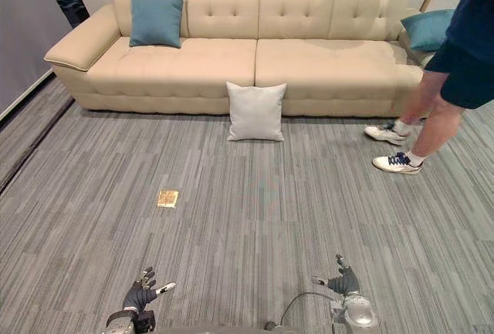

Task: Pick up cushions and gather them together orderly.

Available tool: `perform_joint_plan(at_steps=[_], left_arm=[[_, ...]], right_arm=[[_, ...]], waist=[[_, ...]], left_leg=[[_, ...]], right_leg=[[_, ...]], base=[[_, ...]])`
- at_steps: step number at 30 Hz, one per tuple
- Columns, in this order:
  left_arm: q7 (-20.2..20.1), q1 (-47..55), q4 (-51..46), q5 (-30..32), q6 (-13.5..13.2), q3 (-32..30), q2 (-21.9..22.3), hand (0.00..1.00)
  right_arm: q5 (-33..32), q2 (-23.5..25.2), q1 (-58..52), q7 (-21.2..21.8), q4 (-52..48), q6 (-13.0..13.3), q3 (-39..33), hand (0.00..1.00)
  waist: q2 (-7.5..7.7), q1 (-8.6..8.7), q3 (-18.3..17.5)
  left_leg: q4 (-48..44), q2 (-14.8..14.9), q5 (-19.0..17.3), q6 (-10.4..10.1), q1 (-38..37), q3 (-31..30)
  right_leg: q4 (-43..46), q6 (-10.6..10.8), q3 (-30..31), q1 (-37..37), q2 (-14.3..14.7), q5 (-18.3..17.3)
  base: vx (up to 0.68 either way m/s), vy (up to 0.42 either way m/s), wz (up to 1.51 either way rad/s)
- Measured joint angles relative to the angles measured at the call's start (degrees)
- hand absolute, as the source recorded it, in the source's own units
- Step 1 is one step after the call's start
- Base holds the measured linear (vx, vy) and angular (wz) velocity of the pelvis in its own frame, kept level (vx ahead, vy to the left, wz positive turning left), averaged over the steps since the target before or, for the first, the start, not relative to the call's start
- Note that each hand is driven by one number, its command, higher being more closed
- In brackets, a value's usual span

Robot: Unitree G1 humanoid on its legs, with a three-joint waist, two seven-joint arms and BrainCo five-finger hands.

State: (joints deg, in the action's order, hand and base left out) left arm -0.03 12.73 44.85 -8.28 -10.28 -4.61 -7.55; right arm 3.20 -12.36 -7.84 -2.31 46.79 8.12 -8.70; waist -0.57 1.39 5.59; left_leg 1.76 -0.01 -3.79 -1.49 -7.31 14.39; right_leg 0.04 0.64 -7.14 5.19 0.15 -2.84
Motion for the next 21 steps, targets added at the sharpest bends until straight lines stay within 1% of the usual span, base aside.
perform_joint_plan(at_steps=[3,4,6,8,9,10,11,12,13,14,15,16,17,18,19,20,21], left_arm=[[0.0,-0.3,0.0,0.0,0.0,0.0,0.0,0.0],[0.0,-0.4,0.0,-0.1,0.0,0.0,-0.1,0.0],[0.0,-0.6,-0.5,-0.1,0.0,0.0,-0.5,0.0],[0.1,-0.6,-2.0,-0.1,0.0,0.0,-1.0,0.0],[0.1,-1.3,-3.0,-0.1,0.0,0.0,-1.4,0.0],[0.1,-2.0,-3.9,-0.1,0.0,0.0,-2.0,0.0],[0.1,-2.2,-4.4,-0.1,-0.1,0.0,-2.3,0.0],[0.1,-2.7,-4.8,-0.2,-0.1,0.0,-2.7,0.0],[0.2,-2.8,-5.0,-0.2,-0.1,0.0,-3.0,0.0],[0.2,-2.8,-5.0,-0.2,-0.1,0.2,-3.6,0.0],[0.3,-2.8,-5.0,-0.2,0.0,0.7,-4.5,0.0],[0.7,-3.1,-5.0,-0.2,0.0,1.3,-5.5,0.0],[1.4,-3.0,-5.0,-0.4,0.0,2.0,-6.0,0.0],[1.5,-3.1,-5.0,-0.7,0.0,2.2,-6.1,0.0],[1.6,-3.9,-4.9,-1.0,0.0,2.4,-6.2,0.0],[1.7,-5.4,-4.8,-1.2,0.0,2.7,-5.9,0.0],[1.7,-5.9,-4.8,-1.2,-0.1,2.8,-5.7,0.0]], right_arm=[[-1.1,0.0,0.9,-0.1,0.5,-0.6,-0.6,0.0],[-1.6,0.0,2.1,-0.1,1.4,-0.7,-0.8,0.0],[-2.2,0.0,3.5,-0.2,1.6,-0.7,-0.8,0.0],[-3.1,0.0,5.1,-0.3,1.6,-0.7,-0.8,0.0],[-3.4,0.0,6.1,-0.3,1.6,-0.7,-0.8,0.0],[-3.5,0.1,6.7,-0.3,1.6,-0.7,-0.7,0.0],[-3.7,0.1,7.0,-0.3,1.6,-0.7,-0.7,0.0],[-4.1,0.1,7.4,-0.3,1.6,-0.7,-0.6,0.0],[-4.8,0.2,7.9,-0.3,1.6,-0.7,-0.2,0.0],[-5.1,0.4,8.5,-0.3,1.6,-0.7,0.5,0.0],[-5.4,0.8,8.6,-0.3,1.5,-0.7,1.2,0.0],[-5.5,1.0,8.3,-0.2,1.5,-0.7,2.3,0.0],[-5.5,0.9,8.1,-0.2,1.4,-0.7,3.0,0.0],[-5.5,1.0,8.2,-0.2,1.1,-0.7,3.1,0.0],[-5.5,0.8,8.4,-0.3,0.9,-0.7,3.1,0.0],[-5.4,0.4,8.8,-0.3,0.8,-0.7,3.1,0.0],[-5.4,0.2,8.8,-0.4,0.5,-0.7,3.1,0.0]], waist=[[-0.1,-0.05,0.1],[-0.11,-0.1,0.2],[-0.08,-0.6,0.7],[-0.22,-0.58,1.6],[-0.25,-0.58,2.0],[-0.25,-0.59,2.2],[-0.24,-0.65,2.3],[-0.4,-0.74,2.8],[-0.42,-0.77,3.3],[-0.34,-0.79,4.0],[0.1,-0.5,4.7],[0.76,-0.45,5.4],[0.31,-0.7,5.7],[0.42,-0.66,5.8],[0.36,-0.49,6.1],[-0.57,-0.01,7.4],[-1.0,0.45,7.8]], left_leg=[[-1.8,0.3,-0.8,0.9,2.8,1.4],[-3.7,0.8,-1.9,1.6,4.2,2.2],[-6.6,1.5,-3.7,1.9,5.7,3.7],[-9.0,2.0,-5.4,2.0,6.8,4.6],[-10.7,2.2,-6.6,2.3,8.1,4.9],[-12.5,2.3,-7.9,2.5,9.4,5.2],[-13.5,2.3,-8.7,2.7,9.9,5.5],[-15.3,2.4,-10.5,3.1,10.1,6.1],[-16.1,2.5,-12.1,3.2,9.6,6.5],[-16.6,2.3,-12.8,3.3,8.7,6.7],[-16.7,1.8,-13.4,3.6,7.3,6.7],[-16.6,1.4,-14.5,3.4,5.3,6.7],[-16.4,1.4,-15.7,3.0,4.0,6.6],[-16.0,1.4,-16.0,2.9,3.3,6.2],[-14.7,1.7,-16.2,2.5,1.9,5.6],[-13.5,3.0,-16.1,2.3,0.0,4.6],[-12.4,3.6,-15.9,1.9,-1.0,3.8]], right_leg=[[0.7,0.0,1.3,-2.7,0.1,0.0],[1.4,0.0,2.3,-3.7,0.3,0.0],[2.2,0.1,3.6,-4.7,0.5,0.0],[3.7,0.7,4.4,-5.9,0.6,-0.8],[6.2,0.7,4.8,-7.7,0.5,-2.2],[10.1,1.2,5.1,-10.3,0.2,-4.3],[12.7,1.9,5.2,-11.5,-0.1,-5.7],[19.1,4.3,5.1,-14.2,-0.7,-8.1],[25.3,5.6,3.9,-16.7,-1.4,-9.3],[32.4,5.6,2.0,-19.4,-2.5,-9.4],[39.2,5.6,-0.3,-22.2,-4.3,-9.5],[44.9,4.9,-3.4,-24.0,-6.5,-10.3],[45.4,4.3,-5.6,-25.7,-7.7,-11.8],[44.6,3.9,-6.6,-26.6,-8.2,-12.3],[41.1,3.7,-7.7,-28.7,-8.2,-12.4],[35.6,3.1,-9.2,-30.0,-7.8,-11.5],[32.0,2.9,-9.8,-30.6,-7.1,-10.1]], base=[[0.0,-0.009,-0.18],[0.05,0.007,-0.42],[0.06,0.013,-0.47],[0.05,0.034,-0.31],[0.03,0.043,-0.18],[0.05,0.046,-0.15],[0.07,0.06,-0.19],[0.09,0.086,-0.28],[0.1,0.089,-0.31],[0.13,0.088,-0.18],[0.2,0.062,-0.03],[0.29,0.062,-0.03],[0.28,0.037,-0.04],[0.33,0.009,0.05],[0.39,-0.042,0.38],[0.42,-0.066,0.53],[0.49,-0.103,0.69]])
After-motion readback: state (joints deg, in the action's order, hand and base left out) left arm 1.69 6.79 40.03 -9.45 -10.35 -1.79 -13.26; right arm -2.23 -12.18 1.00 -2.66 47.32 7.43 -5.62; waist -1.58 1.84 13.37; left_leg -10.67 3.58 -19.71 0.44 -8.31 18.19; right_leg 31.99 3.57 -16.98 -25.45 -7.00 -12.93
